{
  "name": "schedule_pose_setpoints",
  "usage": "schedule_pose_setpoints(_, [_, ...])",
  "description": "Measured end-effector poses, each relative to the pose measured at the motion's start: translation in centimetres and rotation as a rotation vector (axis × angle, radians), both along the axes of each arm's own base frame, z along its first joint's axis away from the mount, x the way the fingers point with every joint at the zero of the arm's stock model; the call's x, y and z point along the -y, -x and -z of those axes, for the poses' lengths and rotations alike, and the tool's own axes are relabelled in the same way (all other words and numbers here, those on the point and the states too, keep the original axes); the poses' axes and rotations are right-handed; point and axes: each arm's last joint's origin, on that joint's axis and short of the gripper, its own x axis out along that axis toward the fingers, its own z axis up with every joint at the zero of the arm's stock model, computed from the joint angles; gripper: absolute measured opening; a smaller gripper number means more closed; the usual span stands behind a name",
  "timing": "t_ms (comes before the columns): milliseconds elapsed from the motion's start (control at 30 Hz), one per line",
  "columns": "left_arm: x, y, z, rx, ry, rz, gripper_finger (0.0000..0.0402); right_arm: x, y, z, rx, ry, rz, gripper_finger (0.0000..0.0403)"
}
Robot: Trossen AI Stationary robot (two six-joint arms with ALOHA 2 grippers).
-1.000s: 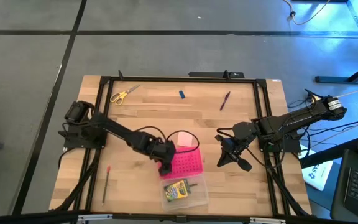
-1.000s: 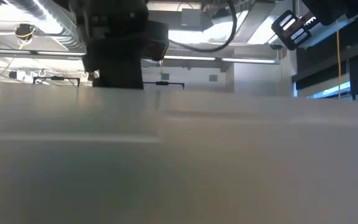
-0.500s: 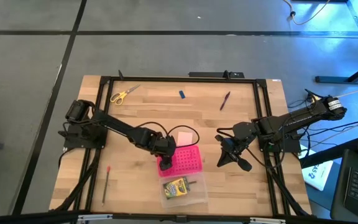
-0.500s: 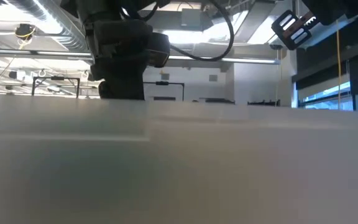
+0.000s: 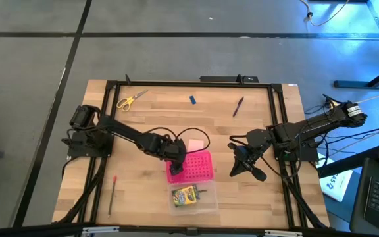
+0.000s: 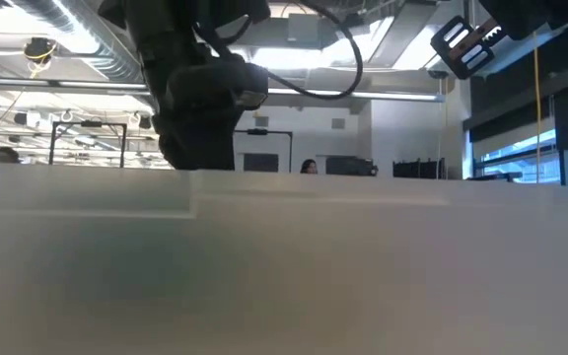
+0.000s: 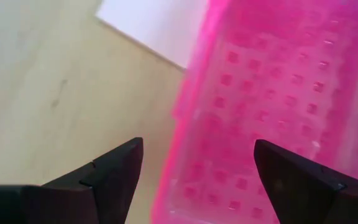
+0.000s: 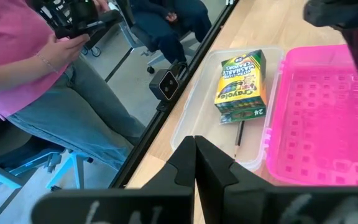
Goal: Pack school essentials
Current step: Put the pink pencil into the pink supply box
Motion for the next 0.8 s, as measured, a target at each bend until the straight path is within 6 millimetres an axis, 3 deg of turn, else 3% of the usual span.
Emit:
schedule_pose_setpoints(267, [-1.0,0.0,-0.1,-0.003,-0.012,-0.034,0.0301,0.0,0.0,0.0,0.0,0.0,0.0,0.0006])
schedule_pose_setpoints(400, [-0.9,0.5,-1.9,0.046,0.016,-0.056,0.0301,0.0,0.0,0.0,0.0,0.0,0.0,0.0006])
schedule_pose_setpoints(633, [-1.2,4.3,-6.3,0.048,0.113,-0.255,0.0302,0.0,0.0,0.0,0.0,0.0,0.0,0.0006])
schedule_pose_setpoints(800, [0.5,7.2,-7.8,-0.016,0.251,-0.436,0.0302,0.0,0.0,0.0,0.0,0.0,0.0,0.0006])
